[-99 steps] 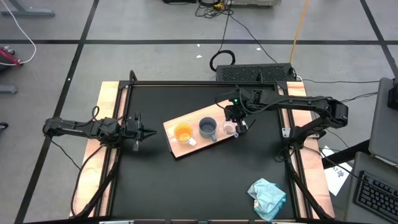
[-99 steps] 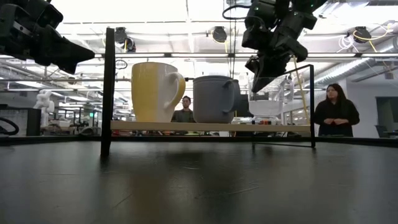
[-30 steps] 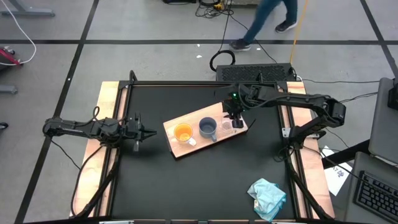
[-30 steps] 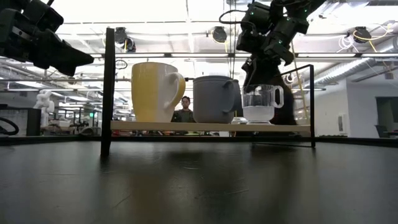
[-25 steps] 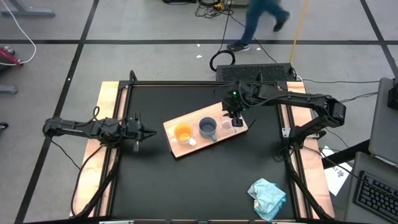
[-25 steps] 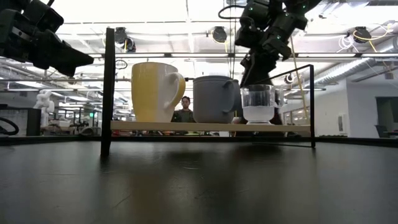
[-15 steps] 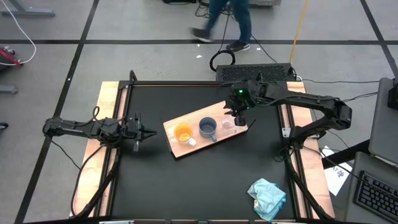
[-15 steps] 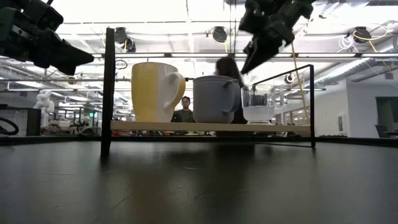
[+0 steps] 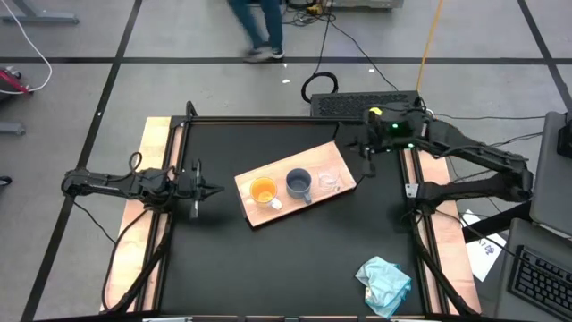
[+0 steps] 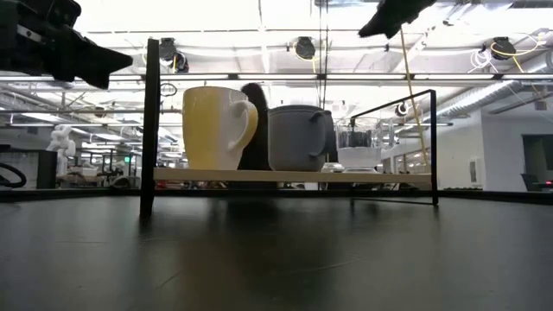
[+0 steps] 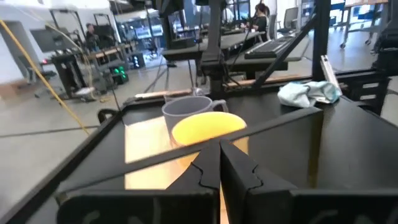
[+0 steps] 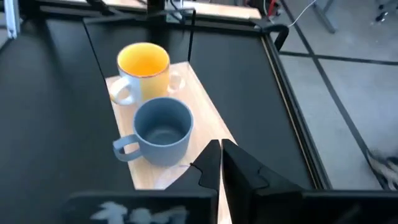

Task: Stack small to large cups/mugs on shelf
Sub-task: Return to home position

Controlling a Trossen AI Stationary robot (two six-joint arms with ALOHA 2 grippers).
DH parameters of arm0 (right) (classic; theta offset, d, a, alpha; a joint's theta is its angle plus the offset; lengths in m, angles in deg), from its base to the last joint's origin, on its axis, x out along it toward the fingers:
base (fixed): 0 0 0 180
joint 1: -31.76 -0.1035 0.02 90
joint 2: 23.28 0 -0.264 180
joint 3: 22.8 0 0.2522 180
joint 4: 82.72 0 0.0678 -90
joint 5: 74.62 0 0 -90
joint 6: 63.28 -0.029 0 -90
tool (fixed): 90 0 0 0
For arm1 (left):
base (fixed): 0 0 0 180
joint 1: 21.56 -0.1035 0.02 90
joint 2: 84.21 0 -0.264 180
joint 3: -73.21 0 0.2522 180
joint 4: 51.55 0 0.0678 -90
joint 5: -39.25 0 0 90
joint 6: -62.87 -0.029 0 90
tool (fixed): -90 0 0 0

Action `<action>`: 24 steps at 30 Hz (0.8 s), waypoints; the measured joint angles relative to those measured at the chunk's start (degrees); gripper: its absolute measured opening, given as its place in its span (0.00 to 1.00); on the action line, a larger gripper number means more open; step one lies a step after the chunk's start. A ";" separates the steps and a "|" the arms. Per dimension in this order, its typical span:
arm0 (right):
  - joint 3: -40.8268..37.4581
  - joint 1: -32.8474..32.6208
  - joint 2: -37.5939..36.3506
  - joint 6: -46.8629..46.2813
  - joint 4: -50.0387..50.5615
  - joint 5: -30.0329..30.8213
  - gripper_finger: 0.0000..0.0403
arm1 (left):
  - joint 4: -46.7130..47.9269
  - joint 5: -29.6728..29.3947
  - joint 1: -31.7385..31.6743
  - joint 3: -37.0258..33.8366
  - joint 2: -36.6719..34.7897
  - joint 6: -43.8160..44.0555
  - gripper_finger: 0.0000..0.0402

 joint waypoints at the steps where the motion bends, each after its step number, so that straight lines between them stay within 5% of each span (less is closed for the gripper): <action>1: 0.00 -0.25 -1.13 -0.29 0.53 0.02 0.01 | -0.36 -0.45 0.00 0.01 0.00 -0.67 0.00; 12: -4.70 -5.88 -13.53 -2.63 3.75 0.09 0.00 | 4.46 -3.11 2.44 7.91 0.02 -2.17 0.00; 20: -9.06 -8.80 -22.35 -6.50 3.60 0.23 0.00 | 11.14 -13.48 8.46 13.94 0.04 -1.69 0.00; 24: -11.09 -9.40 -26.90 -9.19 3.36 0.28 0.00 | 8.19 -14.15 12.38 14.19 0.09 -4.41 0.00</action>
